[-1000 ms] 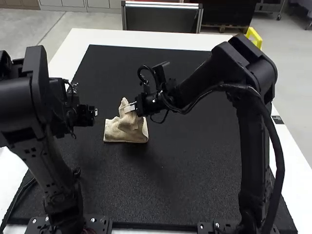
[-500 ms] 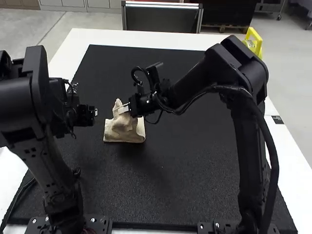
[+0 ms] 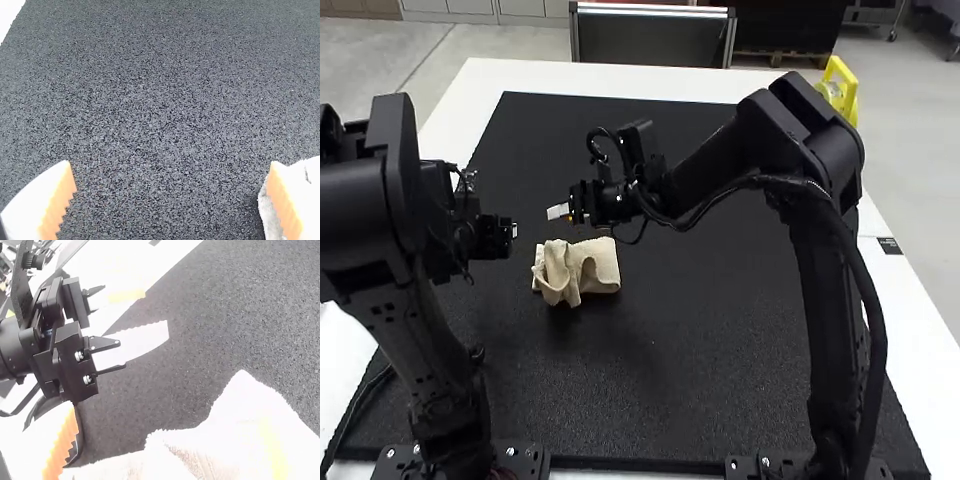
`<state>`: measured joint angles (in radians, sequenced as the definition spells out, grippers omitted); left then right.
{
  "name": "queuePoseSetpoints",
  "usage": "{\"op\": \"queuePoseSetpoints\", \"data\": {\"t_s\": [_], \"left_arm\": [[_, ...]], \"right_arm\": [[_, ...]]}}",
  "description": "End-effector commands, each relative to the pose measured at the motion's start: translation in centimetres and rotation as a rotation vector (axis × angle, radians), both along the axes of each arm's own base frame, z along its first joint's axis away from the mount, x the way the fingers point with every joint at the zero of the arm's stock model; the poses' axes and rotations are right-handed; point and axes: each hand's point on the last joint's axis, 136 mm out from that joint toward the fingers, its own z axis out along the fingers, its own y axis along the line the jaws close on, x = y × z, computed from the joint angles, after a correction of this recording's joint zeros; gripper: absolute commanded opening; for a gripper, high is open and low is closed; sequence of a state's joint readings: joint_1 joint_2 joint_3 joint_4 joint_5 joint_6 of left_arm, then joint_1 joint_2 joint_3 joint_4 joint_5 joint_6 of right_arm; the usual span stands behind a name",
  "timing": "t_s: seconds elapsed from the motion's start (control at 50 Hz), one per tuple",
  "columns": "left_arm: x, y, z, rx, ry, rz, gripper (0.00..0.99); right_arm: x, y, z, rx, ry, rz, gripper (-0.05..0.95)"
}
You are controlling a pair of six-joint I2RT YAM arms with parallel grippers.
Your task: Fold the towel.
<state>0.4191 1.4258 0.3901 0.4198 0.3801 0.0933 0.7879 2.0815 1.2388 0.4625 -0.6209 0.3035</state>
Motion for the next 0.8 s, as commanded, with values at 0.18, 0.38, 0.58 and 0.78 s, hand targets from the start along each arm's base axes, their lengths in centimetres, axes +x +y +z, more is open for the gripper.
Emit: {"op": "queuePoseSetpoints", "data": {"t_s": [0.18,0.38,0.58,0.78], "left_arm": [[0.5,0.6,1.2,0.028,-0.034,0.007,0.902],[0.7,0.5,1.4,0.028,-0.04,0.004,0.902],[0.7,0.5,1.4,0.028,-0.041,0.005,0.902],[0.7,0.5,1.4,0.029,-0.042,0.006,0.902]], "right_arm": [[1.5,-0.9,1.3,0.022,0.0,-0.029,0.53],[2.5,-2.6,3.1,0.043,-0.025,-0.063,-0.02],[2.0,-3.9,2.8,0.021,0.002,-0.075,-0.02],[0.3,-4.5,2.4,-0.001,0.029,-0.046,-0.02]]}}
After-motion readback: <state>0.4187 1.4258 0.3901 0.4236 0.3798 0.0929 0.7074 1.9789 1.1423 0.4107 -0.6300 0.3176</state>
